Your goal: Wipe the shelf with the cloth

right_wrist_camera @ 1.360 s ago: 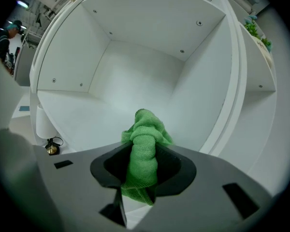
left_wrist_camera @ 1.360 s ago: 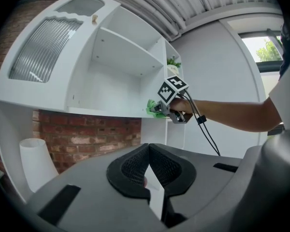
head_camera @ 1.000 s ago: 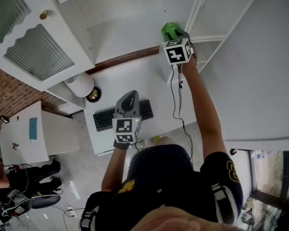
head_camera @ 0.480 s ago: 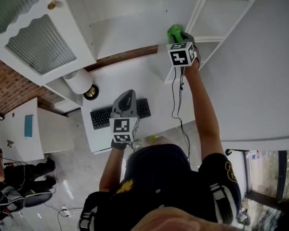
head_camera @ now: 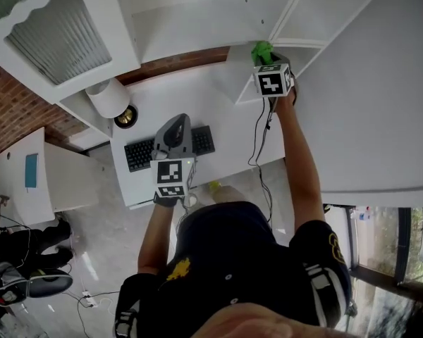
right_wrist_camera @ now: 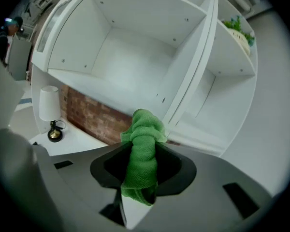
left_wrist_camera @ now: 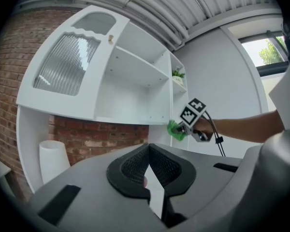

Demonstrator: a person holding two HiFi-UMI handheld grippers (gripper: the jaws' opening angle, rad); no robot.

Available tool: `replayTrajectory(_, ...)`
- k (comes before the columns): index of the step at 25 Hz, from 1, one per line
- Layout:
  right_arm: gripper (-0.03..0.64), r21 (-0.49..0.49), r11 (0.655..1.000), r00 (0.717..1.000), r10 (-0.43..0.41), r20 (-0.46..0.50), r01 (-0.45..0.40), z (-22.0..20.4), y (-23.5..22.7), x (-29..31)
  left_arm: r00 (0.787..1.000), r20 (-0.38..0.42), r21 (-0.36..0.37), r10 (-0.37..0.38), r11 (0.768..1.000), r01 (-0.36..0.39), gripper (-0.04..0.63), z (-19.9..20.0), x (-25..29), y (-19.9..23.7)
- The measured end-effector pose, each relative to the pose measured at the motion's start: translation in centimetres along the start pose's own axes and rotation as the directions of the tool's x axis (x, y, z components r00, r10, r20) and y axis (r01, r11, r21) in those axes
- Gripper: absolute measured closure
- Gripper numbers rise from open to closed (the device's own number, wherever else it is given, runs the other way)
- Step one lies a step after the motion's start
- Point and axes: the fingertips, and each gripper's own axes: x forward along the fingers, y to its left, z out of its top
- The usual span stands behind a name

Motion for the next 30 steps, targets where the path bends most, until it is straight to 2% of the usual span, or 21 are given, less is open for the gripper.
replayTrajectory(3, 0.491, 0.053, 0.995, 0.991, 0.087, -0.105, -0.082, -6.7, 3.4, -0.3, 1.0, 0.015, 0.016, -0.009, 1.0, 0.009, 0.577, 0.7, -0.8, -0.3)
replayTrajectory(6, 0.491, 0.118, 0.982, 0.981, 0.16, -0.109, -0.147, -12.1, 6.1, -2.4, 1.0, 0.001, 0.019, -0.016, 1.0, 0.016, 0.577, -0.1, -1.6, -1.2)
replayTrajectory(8, 0.491, 0.18, 0.964, 0.978, 0.205, -0.027, -0.197, -12.9, 7.3, -3.9, 1.0, -0.01, 0.014, -0.005, 1.0, 0.005, 0.577, -1.1, -2.0, -1.3)
replayTrajectory(10, 0.488, 0.263, 0.936, 0.971, 0.214, 0.108, -0.236, -12.6, 7.6, -5.8, 1.0, -0.018, 0.002, 0.01, 1.0, -0.01, 0.577, -1.9, -2.4, -1.7)
replayTrajectory(13, 0.48, 0.316, 0.905, 0.941, 0.203, 0.269, -0.285, -11.6, 7.6, -8.0, 0.999, -0.011, -0.007, 0.035, 0.999, -0.035, 0.577, -2.4, -2.4, -2.6)
replayTrajectory(16, 0.477, 0.264, 0.904, 0.89, 0.215, 0.401, -0.337, -9.0, 7.6, -10.5, 0.998, 0.027, 0.006, 0.054, 0.999, -0.054, 0.577, -1.6, -2.0, -3.9)
replayTrajectory(20, 0.477, 0.115, 0.915, 0.803, 0.271, 0.531, -0.386, -6.8, 7.4, -15.7, 0.997, 0.046, 0.028, 0.065, 0.997, -0.066, 0.577, -1.4, -1.9, -7.7)
replayTrajectory(23, 0.476, -0.005, 0.94, 0.732, 0.269, 0.626, -0.341, -6.1, 6.1, -18.4, 0.995, 0.036, 0.054, 0.09, 0.994, -0.092, 0.577, -1.8, -1.2, -10.2)
replayTrajectory(24, 0.476, -0.025, 0.945, 0.718, 0.265, 0.644, -0.327, -6.5, 5.7, -18.9, 0.994, 0.027, 0.059, 0.105, 0.993, -0.107, 0.577, -2.1, -1.1, -10.8)
replayTrajectory(30, 0.476, -0.055, 0.929, 0.714, 0.318, 0.624, -0.366, -11.5, 4.0, -20.1, 0.986, 0.021, 0.063, 0.165, 0.984, -0.166, 0.577, -3.0, 0.8, -15.0)
